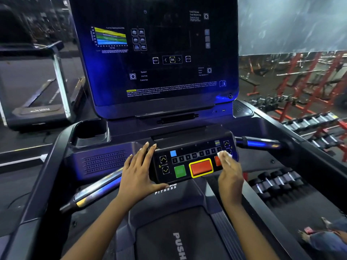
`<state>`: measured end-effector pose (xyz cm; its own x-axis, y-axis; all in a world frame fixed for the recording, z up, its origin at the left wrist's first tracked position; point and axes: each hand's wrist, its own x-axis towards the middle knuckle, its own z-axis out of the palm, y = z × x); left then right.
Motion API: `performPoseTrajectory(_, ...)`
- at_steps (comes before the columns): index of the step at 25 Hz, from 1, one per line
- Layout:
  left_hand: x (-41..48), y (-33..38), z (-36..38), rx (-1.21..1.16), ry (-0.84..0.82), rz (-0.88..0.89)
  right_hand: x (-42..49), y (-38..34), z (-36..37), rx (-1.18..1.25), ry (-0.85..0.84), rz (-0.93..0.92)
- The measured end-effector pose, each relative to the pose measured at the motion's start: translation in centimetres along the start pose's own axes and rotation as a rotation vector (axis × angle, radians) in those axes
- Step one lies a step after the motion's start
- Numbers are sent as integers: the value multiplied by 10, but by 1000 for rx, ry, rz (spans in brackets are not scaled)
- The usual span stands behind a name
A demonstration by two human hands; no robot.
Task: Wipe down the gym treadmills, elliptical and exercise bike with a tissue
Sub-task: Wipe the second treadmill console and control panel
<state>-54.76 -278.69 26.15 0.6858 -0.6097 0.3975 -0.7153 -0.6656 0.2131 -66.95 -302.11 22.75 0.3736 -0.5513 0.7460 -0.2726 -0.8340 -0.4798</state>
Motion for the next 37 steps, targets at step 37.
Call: performPoseTrajectory(37, -1, 0, 2, -30, 15, 12, -6, -88, 23, 185, -358, -500)
